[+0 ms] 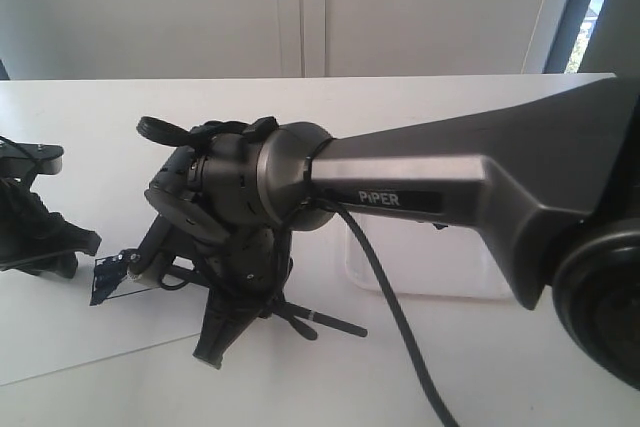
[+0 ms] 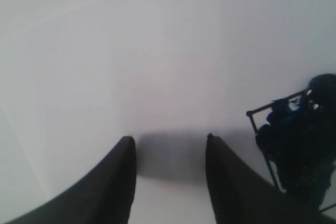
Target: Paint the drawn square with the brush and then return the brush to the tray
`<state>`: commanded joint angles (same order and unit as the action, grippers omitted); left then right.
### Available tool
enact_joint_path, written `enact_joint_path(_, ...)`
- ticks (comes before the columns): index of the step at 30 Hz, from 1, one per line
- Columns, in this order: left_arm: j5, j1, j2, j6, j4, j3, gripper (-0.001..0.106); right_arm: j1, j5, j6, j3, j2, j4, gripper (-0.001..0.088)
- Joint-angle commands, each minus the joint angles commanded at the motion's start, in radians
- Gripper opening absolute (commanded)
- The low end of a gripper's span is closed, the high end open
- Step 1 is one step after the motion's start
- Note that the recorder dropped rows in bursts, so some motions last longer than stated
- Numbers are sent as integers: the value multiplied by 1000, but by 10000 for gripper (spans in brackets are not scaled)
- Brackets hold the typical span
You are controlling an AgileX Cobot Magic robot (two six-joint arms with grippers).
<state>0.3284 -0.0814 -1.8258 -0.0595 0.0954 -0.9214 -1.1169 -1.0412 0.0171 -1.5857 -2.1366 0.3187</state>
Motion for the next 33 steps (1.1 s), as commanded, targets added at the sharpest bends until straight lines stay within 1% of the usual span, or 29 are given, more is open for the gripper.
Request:
enact_joint_path(10,0,0,0,0,0,0,483,0,-34,-17,0,0,8,0)
enact_joint_path(18,0,0,0,0,0,0,483,0,-36,-43,2,25,28,0)
enact_joint_path(24,0,0,0,0,0,0,483,0,-76,-43,2,31,53,0)
enact_joint_path(33,0,0,0,0,0,0,483,0,-51,-45,2,31,41,0)
